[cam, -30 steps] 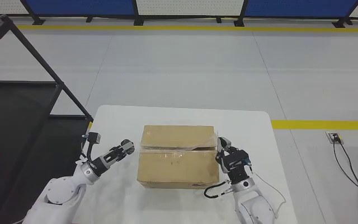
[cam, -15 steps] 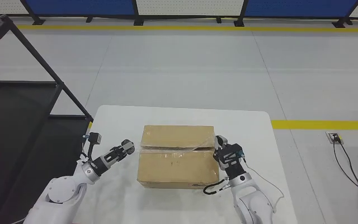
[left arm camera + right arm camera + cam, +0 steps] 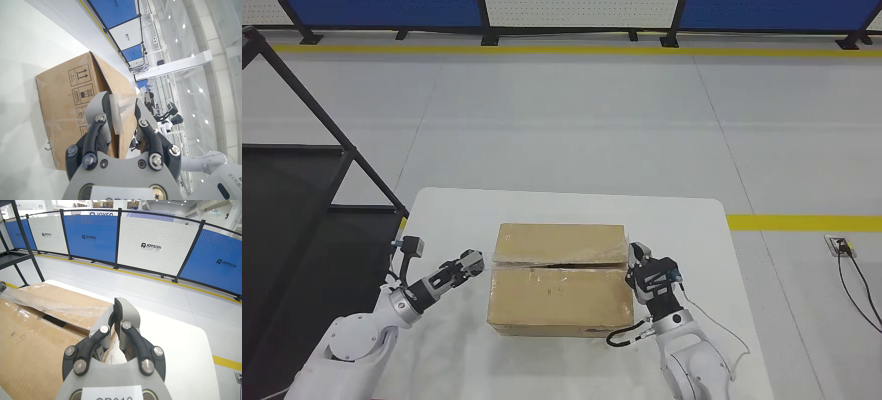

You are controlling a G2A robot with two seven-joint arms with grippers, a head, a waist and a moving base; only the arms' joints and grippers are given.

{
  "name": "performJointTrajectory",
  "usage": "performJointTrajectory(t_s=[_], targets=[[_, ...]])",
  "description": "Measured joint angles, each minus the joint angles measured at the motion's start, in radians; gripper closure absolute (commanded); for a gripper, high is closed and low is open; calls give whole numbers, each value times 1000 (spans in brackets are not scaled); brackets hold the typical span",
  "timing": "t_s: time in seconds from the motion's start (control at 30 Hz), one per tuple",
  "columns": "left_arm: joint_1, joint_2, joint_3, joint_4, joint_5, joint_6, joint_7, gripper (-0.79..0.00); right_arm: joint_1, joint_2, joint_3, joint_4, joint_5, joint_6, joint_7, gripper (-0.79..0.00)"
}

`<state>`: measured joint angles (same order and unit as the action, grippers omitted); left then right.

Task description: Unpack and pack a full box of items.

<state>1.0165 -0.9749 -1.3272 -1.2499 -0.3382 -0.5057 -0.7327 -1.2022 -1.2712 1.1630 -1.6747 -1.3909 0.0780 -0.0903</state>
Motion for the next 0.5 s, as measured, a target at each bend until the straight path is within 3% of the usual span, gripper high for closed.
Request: performJointTrajectory(t_s=[0.5], targets=[[9, -2, -21, -6, 9, -3, -2, -283, -52, -6, 22, -31, -20, -4, -58, 0]])
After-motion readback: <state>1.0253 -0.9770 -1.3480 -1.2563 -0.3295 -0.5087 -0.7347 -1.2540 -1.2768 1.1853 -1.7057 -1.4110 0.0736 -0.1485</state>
